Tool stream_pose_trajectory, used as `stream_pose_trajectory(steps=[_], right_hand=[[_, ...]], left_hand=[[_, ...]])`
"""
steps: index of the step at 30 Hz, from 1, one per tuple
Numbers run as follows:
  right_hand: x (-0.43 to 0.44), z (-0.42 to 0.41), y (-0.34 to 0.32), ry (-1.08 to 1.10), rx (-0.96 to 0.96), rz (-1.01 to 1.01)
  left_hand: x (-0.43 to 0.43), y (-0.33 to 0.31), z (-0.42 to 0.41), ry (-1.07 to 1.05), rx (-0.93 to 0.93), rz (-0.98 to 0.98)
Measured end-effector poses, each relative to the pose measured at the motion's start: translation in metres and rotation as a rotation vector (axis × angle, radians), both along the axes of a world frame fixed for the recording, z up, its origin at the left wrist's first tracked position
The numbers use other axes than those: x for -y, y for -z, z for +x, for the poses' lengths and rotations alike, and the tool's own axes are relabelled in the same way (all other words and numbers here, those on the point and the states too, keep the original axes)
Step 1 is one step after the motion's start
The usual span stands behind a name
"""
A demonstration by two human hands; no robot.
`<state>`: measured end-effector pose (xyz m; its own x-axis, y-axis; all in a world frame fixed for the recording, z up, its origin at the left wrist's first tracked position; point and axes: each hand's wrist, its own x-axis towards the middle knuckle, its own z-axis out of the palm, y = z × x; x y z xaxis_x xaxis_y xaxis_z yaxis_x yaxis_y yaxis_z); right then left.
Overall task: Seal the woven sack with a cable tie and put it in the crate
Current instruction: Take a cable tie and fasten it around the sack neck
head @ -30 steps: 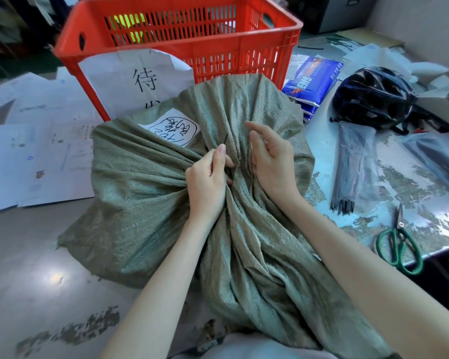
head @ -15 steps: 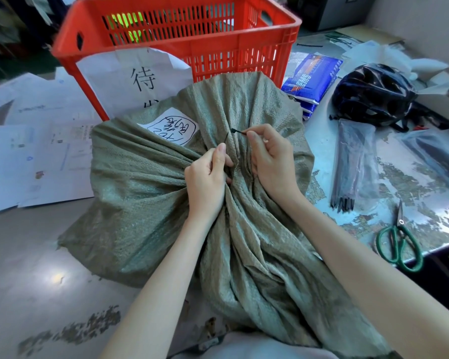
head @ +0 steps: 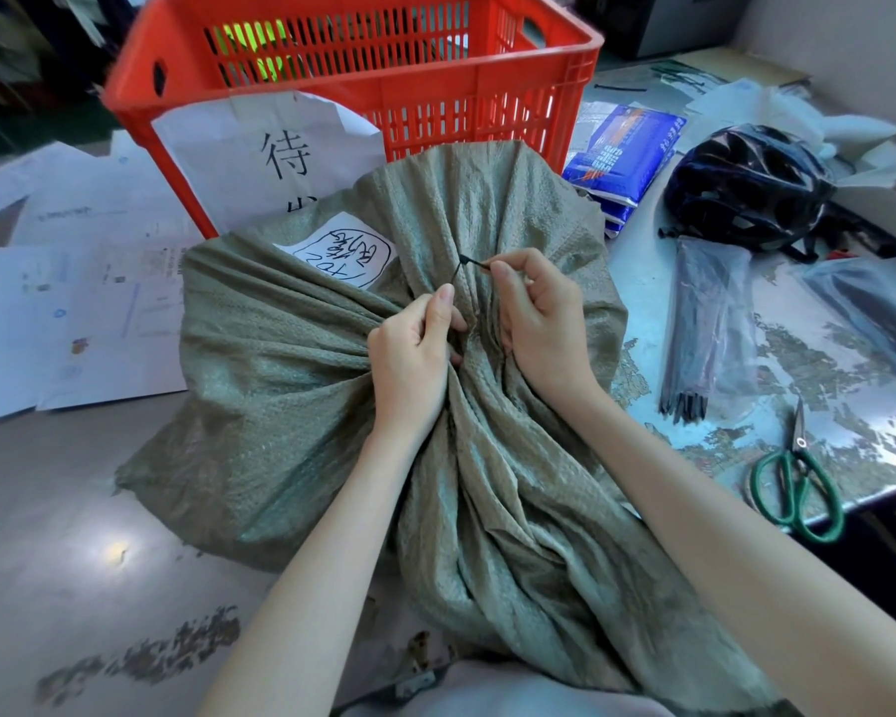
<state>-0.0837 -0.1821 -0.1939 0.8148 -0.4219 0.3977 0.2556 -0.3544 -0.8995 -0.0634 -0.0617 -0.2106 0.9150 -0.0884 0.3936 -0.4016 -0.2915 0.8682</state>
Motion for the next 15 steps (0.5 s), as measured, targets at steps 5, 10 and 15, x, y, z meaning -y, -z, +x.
stream_pose_trajectory(steps=[5, 10, 15], right_hand=[[0.0010, -0.0005, 0.0001, -0.011, -0.009, -0.027], [0.0005, -0.0021, 0.0001, -0.025, -0.011, 0.001], [-0.0003, -0.0034, -0.0014, -0.026, -0.020, -0.002]], left_hand=[[-0.0005, -0.0001, 0.0003, -0.003, -0.001, 0.010], [-0.0006, -0.0010, 0.0001, 0.002, -0.006, 0.009], [-0.0006, -0.0010, 0.0000, 0.005, -0.007, 0.007]])
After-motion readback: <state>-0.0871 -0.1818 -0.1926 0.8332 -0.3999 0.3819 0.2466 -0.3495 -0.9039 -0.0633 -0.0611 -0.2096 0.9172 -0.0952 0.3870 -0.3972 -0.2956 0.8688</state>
